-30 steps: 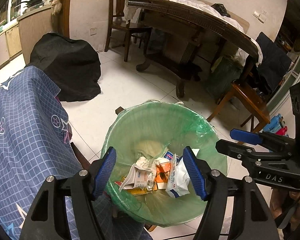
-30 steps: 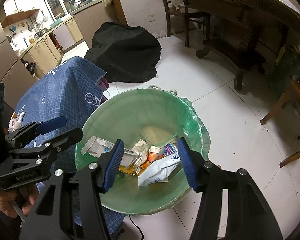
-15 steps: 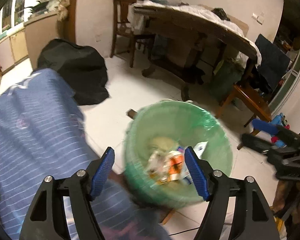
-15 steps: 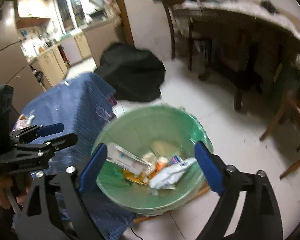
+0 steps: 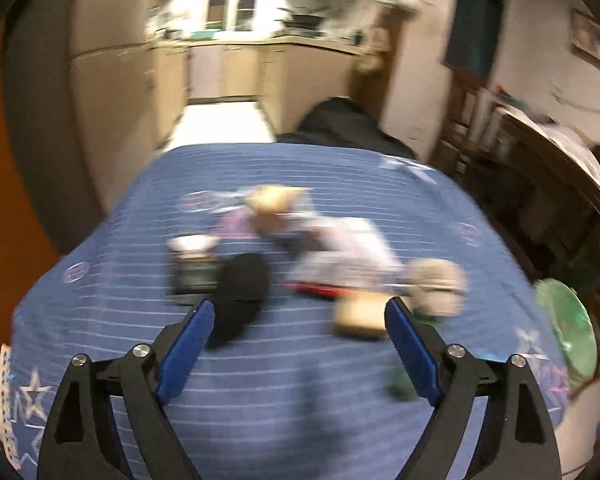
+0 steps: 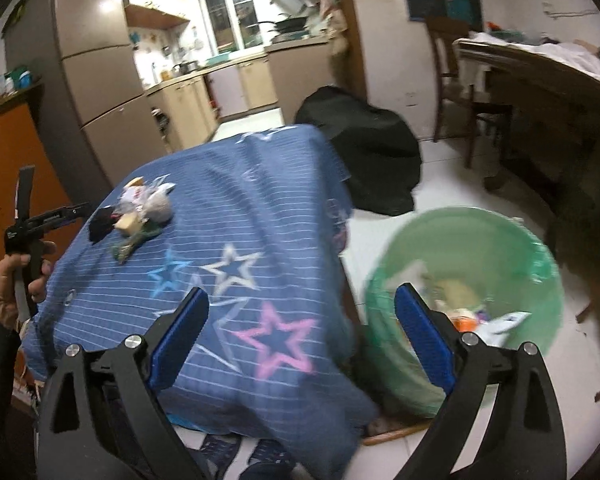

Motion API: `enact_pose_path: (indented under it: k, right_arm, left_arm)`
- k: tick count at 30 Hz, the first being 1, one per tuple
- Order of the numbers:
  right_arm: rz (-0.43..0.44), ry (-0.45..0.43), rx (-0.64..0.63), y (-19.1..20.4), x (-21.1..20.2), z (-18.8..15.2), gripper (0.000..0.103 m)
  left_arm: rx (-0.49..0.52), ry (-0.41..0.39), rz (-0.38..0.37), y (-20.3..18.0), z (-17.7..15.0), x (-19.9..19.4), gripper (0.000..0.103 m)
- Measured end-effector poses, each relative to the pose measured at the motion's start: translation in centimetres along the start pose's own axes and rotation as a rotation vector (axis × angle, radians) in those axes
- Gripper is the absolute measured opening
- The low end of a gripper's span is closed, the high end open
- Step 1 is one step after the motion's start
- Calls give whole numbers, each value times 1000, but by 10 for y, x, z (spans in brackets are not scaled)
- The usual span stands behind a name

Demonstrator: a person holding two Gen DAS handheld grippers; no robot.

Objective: Collect trash
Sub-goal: 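Grasp the black sock with the left tool while the right tool grasps the green scrubber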

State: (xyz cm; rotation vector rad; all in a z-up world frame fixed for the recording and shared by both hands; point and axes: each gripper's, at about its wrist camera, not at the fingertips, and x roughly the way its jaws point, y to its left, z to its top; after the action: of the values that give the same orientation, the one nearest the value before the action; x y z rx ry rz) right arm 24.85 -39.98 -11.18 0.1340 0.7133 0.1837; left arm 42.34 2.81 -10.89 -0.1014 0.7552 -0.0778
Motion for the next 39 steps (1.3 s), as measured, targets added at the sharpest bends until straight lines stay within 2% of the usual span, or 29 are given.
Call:
enact_pose_path:
  k: [2, 4, 6, 9, 11, 12, 13, 15, 16, 20, 25, 29, 32, 35, 36, 37, 39]
  right_arm:
    - [23, 9, -13, 17, 8, 5, 91]
    - [43, 14, -31, 35, 16, 10, 91]
    - [73, 28, -49, 54, 25, 14, 91]
    - [106, 51, -72, 78, 35, 16, 91]
    - [129, 69, -77, 89, 44, 20, 91]
    - [140, 76, -80, 94, 48, 22, 91]
    - [147, 80, -84, 96, 50, 23, 91]
    - [172, 94, -92, 108, 58, 28, 91]
    - [189, 101, -94, 113, 64, 30, 89]
    - [279, 155, -58, 138, 88, 38, 67]
    - [358, 259, 23, 171, 139, 39, 63]
    - [311, 303, 62, 201, 176, 42, 63]
    - [233, 316, 30, 220, 193, 43, 63]
    - [163, 292, -14, 232, 197, 43, 61]
    - [144, 286, -24, 234, 197, 42, 58]
    - [120, 279, -37, 235, 197, 41, 45]
    - [120, 276, -34, 233, 195, 39, 33]
  left_arm:
    - [-9, -5, 24, 24, 3, 7, 88]
    - [29, 18, -5, 34, 6, 21, 88]
    - [73, 45, -23, 37, 6, 39, 88]
    - [111, 64, 7, 31, 6, 57, 88]
    - [137, 63, 14, 25, 4, 60, 77]
    - [152, 71, 2, 21, 3, 62, 62]
    - [159, 77, 0, 18, 1, 64, 57]
    - [149, 64, -2, 17, -2, 62, 53]
    - [139, 60, -10, 17, -3, 61, 51]
    - [106, 25, -13, 18, -11, 43, 50]
    - [51, -8, -36, 20, -19, 19, 50]
    - [32, -2, -52, 20, -26, 12, 50]
    - [15, 3, -59, 23, -32, 7, 50]
    - [9, 1, -70, 23, -33, 4, 50]
    - [9, -2, -72, 22, -33, 3, 50]
    - [9, -5, -73, 21, -34, 2, 50]
    - [5, -9, -80, 19, -36, -1, 50]
